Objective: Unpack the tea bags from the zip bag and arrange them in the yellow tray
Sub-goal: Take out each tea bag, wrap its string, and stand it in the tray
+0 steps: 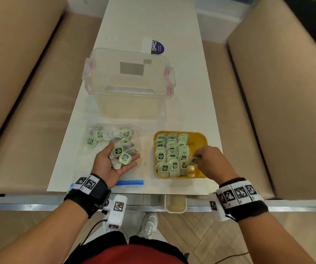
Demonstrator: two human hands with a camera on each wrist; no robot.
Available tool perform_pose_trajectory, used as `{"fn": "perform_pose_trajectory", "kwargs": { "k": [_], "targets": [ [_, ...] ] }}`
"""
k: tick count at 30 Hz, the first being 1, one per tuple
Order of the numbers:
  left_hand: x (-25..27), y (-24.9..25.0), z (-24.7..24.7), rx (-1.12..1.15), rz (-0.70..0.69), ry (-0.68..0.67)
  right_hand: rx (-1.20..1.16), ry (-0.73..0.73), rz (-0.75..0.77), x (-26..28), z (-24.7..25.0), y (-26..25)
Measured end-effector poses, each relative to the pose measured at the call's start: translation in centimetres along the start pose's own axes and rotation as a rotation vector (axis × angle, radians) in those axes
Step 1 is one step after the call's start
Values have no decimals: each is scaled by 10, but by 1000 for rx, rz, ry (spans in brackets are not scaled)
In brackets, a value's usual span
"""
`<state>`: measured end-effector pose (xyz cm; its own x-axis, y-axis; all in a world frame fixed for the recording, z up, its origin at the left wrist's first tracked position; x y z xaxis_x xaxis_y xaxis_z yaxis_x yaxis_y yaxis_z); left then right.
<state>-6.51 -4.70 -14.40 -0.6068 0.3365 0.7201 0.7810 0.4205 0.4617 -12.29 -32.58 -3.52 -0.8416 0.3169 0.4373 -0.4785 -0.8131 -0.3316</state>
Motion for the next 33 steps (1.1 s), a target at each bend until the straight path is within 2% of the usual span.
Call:
{"fn": "perform_pose_trajectory", "kwargs": {
  "k": [7, 13, 16, 23, 30, 33],
  "targets": [
    [-2, -3, 1, 3, 7, -5, 2, 10, -22, -3, 0, 13],
    [-3, -6, 2, -3, 14, -13, 22, -157, -42, -6, -17, 12],
    [-3, -7, 3, -10, 18, -9, 1, -193, -41, -8, -27, 8],
    [-2, -8, 5, 6, 23, 3, -7, -167, -48, -15, -42, 2],
    [-1, -6, 7, 14, 21, 9, -23, -122, -162, -16, -45, 12],
    [-1, -7, 8, 12, 23, 8, -25, -149, -205, -18, -51, 15]
  ]
}}
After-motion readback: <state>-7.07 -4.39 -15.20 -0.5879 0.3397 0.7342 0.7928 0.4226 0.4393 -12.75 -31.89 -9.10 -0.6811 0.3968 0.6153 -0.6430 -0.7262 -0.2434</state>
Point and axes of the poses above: each hand's wrist, its own x-axis away from the middle knuckle, its own z-axis out of the back of the hand, y = z × x, the point moved 10 cm from there along -x, towards the middle knuckle, and after that the axes turned 6 degrees about -x, right-handed, at the moved point
